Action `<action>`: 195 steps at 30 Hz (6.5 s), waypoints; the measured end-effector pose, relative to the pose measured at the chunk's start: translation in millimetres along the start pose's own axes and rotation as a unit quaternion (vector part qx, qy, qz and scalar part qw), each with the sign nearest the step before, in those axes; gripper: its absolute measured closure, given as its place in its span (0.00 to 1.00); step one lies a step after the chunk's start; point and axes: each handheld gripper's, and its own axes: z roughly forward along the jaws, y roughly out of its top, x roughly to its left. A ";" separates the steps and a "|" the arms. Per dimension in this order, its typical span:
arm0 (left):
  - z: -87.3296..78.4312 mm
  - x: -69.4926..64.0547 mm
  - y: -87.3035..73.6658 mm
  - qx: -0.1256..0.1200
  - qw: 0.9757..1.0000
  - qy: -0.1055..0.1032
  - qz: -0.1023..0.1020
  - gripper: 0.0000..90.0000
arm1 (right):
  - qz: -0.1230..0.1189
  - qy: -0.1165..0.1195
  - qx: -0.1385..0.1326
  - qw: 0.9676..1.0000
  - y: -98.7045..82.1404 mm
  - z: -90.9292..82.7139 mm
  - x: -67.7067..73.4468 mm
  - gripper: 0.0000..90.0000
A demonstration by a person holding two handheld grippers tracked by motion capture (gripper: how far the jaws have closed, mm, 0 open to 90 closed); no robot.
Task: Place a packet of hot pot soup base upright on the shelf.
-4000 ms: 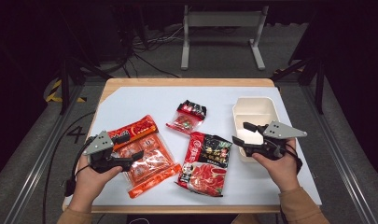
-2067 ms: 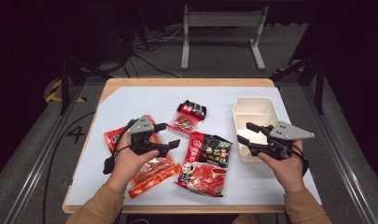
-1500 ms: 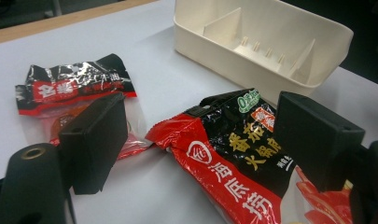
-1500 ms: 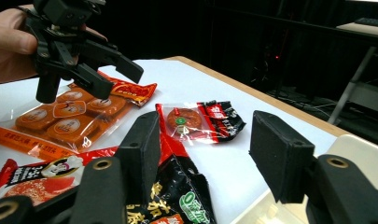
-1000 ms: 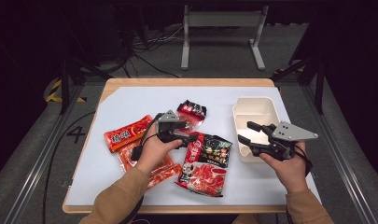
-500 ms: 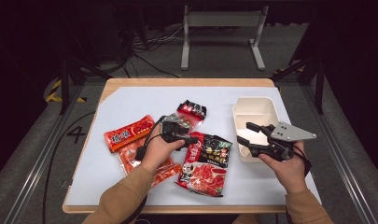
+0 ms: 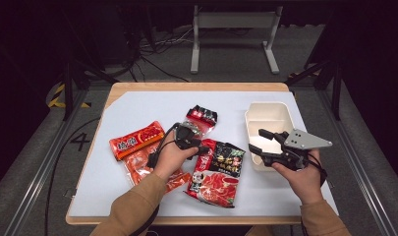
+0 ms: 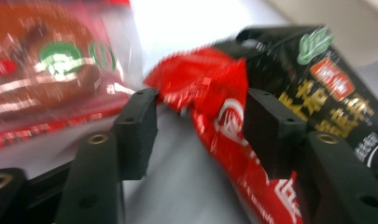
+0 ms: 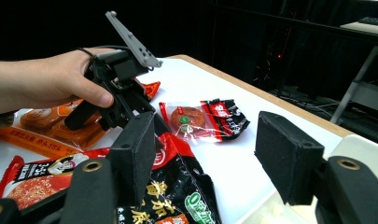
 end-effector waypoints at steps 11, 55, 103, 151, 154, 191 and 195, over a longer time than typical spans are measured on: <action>-1.2 2.0 -2.9 -0.006 0.999 -0.030 -0.022 0.86 | 0.000 0.001 0.002 1.000 -0.4 1.2 1.1 0.43; -94.2 -95.8 27.1 -0.152 0.979 -0.013 0.136 0.99 | 0.037 0.011 -0.030 0.999 21.6 -25.9 -0.6 0.40; -139.2 -108.0 25.9 -0.283 0.945 0.045 0.156 0.99 | 0.097 0.070 0.057 0.991 34.9 34.4 11.4 0.40; -147.0 -83.7 13.1 -0.280 0.951 0.036 0.126 0.70 | 0.012 0.098 0.093 0.991 83.6 29.8 -13.1 0.94; -147.4 -76.9 6.0 -0.274 0.954 0.043 0.117 0.64 | 0.009 0.091 0.087 0.992 89.7 23.9 -21.1 0.94; -166.0 -17.8 -79.6 -0.214 0.968 0.101 0.081 0.42 | 0.006 -0.007 0.075 0.997 108.9 3.3 -123.3 0.94; -172.4 -13.4 -83.8 -0.216 0.968 0.105 0.068 0.39 | 0.009 -0.017 0.077 0.997 106.5 0.6 -131.1 0.94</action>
